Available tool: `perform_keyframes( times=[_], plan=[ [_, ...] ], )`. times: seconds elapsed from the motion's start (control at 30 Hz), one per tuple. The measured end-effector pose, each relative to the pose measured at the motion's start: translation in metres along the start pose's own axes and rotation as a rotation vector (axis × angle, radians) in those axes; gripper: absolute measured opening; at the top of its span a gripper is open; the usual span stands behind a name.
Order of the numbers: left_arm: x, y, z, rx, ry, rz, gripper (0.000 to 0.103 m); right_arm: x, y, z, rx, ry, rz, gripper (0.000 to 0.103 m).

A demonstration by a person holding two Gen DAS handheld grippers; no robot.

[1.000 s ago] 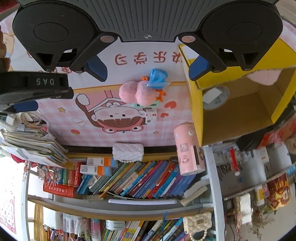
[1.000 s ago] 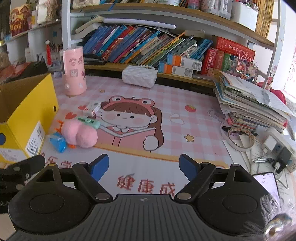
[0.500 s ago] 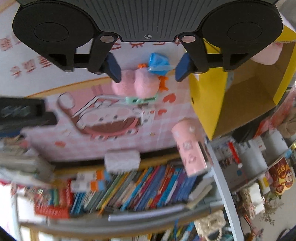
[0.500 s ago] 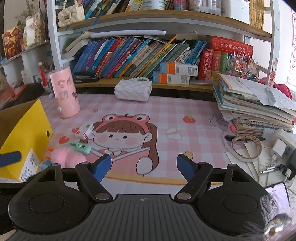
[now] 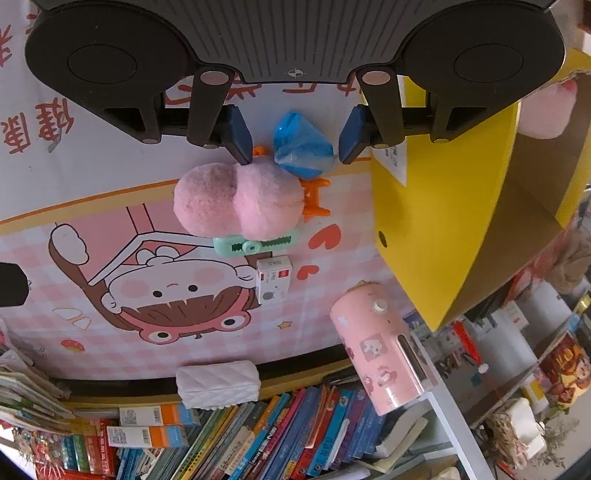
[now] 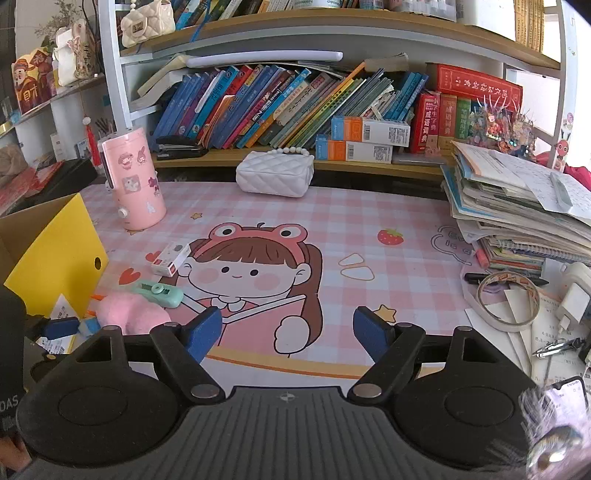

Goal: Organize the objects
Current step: 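Close the left tool on the blue packet and lift it, then close the right tool on the pink plush peach while the left tool holds the packet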

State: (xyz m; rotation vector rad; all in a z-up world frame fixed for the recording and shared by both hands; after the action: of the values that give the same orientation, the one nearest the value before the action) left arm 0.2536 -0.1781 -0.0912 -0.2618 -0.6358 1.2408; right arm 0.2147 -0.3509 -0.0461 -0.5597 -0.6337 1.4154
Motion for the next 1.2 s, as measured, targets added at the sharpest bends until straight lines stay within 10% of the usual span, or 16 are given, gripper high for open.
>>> perform_keyframes(
  times=[0.23,0.67,1.2],
  plan=[
    [0.014,0.001,-0.014,0.015,0.069,0.033,0.030,0.001,0.000,-0.006,0.014,-0.010,0.004,0.078],
    [0.029,0.021,0.036,-0.078,0.259,0.114,0.028,0.027,-0.005,-0.017,0.031,-0.088,0.058,0.078],
    [0.048,0.065,0.064,-0.071,0.258,0.162,0.028,0.106,-0.006,-0.069,0.064,-0.238,0.437,0.081]
  ],
)
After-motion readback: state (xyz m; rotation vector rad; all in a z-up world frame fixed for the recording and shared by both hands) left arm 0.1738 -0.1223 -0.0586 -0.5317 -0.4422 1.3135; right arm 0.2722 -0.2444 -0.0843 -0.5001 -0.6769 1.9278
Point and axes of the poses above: each gripper's, at about its wrist camera, not at the fingertips, and z roughly against the way its jaws point, x to its left, y to its underside, the point moved 3 cm from there along -z, roughly the way its jaws point, and after that the axes turned 8 degrees about x, right-handed, at the moved point
